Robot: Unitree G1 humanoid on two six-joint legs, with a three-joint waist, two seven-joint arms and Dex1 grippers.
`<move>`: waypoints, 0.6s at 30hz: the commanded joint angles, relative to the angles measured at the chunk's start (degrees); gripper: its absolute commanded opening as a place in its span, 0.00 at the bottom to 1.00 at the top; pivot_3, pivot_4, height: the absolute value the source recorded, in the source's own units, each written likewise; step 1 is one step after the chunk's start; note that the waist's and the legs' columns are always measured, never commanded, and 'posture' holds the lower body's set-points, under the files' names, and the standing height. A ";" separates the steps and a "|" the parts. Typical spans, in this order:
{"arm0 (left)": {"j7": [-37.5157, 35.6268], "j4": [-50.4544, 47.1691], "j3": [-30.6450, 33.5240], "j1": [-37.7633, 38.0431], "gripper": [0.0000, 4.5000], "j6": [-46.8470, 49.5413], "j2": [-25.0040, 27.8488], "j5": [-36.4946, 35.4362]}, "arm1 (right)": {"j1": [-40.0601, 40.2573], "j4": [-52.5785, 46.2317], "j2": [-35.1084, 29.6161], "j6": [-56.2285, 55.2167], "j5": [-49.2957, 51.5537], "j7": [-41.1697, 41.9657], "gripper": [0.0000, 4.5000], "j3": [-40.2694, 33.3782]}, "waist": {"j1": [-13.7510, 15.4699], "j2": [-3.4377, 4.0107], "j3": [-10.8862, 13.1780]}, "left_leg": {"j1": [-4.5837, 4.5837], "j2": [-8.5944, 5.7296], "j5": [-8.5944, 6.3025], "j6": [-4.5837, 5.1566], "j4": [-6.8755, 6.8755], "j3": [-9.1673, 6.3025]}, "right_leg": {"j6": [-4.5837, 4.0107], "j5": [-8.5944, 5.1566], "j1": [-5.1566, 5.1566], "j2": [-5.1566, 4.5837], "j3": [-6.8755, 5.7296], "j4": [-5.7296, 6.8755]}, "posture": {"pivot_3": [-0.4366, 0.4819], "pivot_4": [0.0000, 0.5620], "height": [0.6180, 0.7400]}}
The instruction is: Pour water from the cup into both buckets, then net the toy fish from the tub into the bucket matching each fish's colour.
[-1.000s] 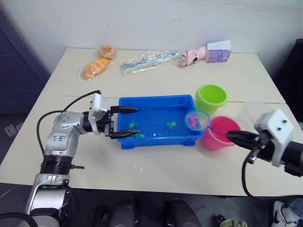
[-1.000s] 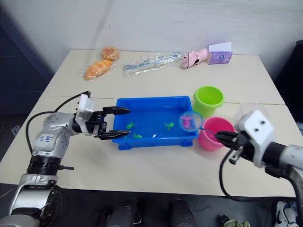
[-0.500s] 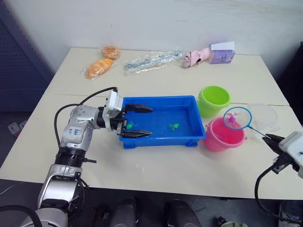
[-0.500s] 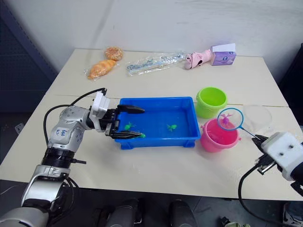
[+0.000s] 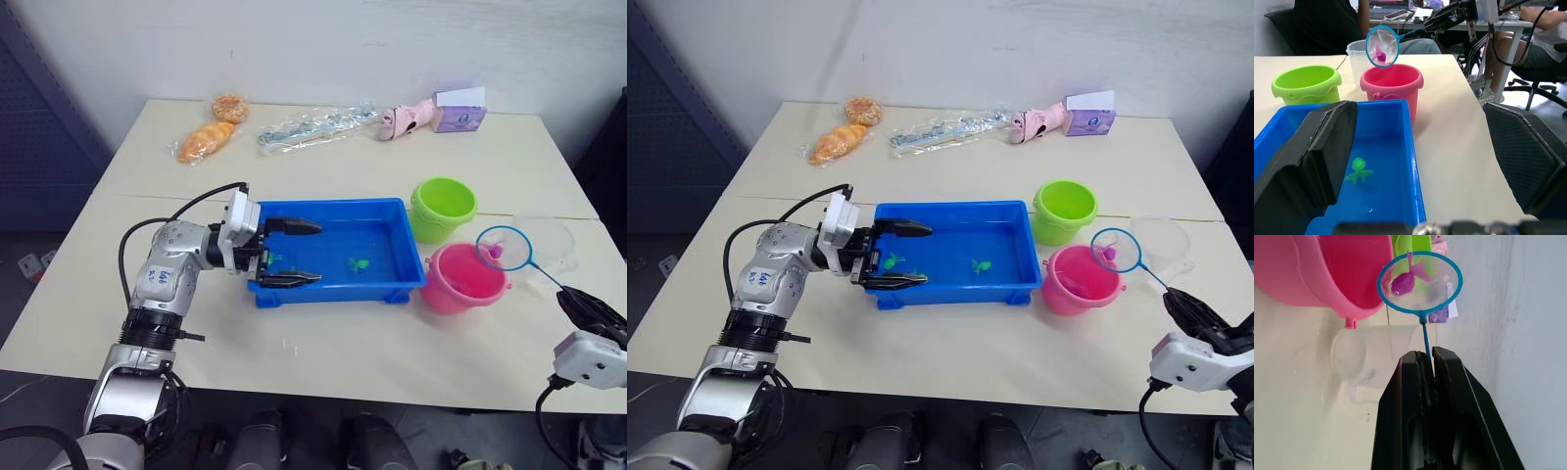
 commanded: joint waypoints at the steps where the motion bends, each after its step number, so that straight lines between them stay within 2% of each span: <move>1: 0.49 -1.50 0.08 -0.10 0.98 0.04 -0.40 -0.28 | 0.71 0.58 -0.53 -3.36 -4.33 -4.69 0.00 -1.13 | -0.03 0.00 0.00 | 0.01 0.00 0.01 -0.01 -0.01 0.00 | 0.00 0.00 0.00 0.01 0.00 0.00 | 0.48 0.27 1.00; 8: 0.85 -2.02 0.11 0.80 0.98 0.41 -0.07 -0.39 | 1.97 0.34 -0.05 -7.43 -14.02 -13.66 0.00 -1.25 | 0.02 0.00 0.00 | 0.01 0.00 0.02 -0.03 -0.01 0.00 | 0.00 0.00 0.00 0.02 0.01 0.01 | 0.48 0.27 1.00; 13: 1.14 -2.22 0.30 1.28 0.98 0.42 0.24 -0.40 | 1.97 0.45 0.00 -6.16 -13.45 -15.49 0.00 -1.15 | -0.05 0.00 0.00 | 0.02 0.00 0.02 -0.03 0.00 0.00 | 0.00 0.00 0.02 0.01 0.01 0.00 | 0.48 0.27 1.00; 15: 1.39 -2.22 0.36 1.35 0.98 0.31 0.28 -0.35 | 0.90 -1.62 -0.10 -3.63 -7.97 -12.68 0.00 -0.87 | -0.10 0.00 0.00 | 0.05 0.01 0.03 -0.04 -0.01 0.00 | 0.00 0.00 0.03 0.02 0.02 0.01 | 0.48 0.27 1.00; 18: 1.85 -1.91 0.78 1.47 0.98 0.11 0.78 -0.13 | -0.21 -7.00 -2.65 3.82 10.02 -2.17 0.00 3.04 | -0.28 0.00 0.00 | 0.09 0.04 0.02 -0.04 0.00 0.01 | 0.00 0.00 0.08 0.04 0.02 0.02 | 0.48 0.27 1.00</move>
